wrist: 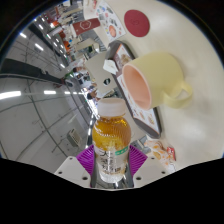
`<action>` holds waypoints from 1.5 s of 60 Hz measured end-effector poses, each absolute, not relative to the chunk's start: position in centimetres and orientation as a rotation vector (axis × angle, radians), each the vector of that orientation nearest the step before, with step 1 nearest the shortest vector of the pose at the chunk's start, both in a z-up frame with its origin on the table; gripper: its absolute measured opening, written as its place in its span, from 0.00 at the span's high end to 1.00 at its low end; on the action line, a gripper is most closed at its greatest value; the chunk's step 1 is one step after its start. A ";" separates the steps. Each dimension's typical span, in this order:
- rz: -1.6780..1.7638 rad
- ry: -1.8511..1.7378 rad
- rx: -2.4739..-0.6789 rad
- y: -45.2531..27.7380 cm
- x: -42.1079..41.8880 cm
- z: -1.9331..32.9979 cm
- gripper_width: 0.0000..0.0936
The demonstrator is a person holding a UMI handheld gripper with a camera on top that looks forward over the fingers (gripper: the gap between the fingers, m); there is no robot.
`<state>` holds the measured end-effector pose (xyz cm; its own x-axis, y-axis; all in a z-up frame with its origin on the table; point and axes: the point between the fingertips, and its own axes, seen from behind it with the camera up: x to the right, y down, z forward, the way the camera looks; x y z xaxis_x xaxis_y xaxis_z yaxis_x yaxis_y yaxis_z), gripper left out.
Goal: Pour water
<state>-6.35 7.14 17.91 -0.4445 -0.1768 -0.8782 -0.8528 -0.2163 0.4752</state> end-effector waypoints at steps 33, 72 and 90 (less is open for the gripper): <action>1.313 0.974 -1.653 8.8 -2.8 22.8 0.56; 0.018 0.014 -1.916 8.0 18.6 14.5 0.56; 0.008 0.007 -1.948 6.9 19.9 7.5 0.54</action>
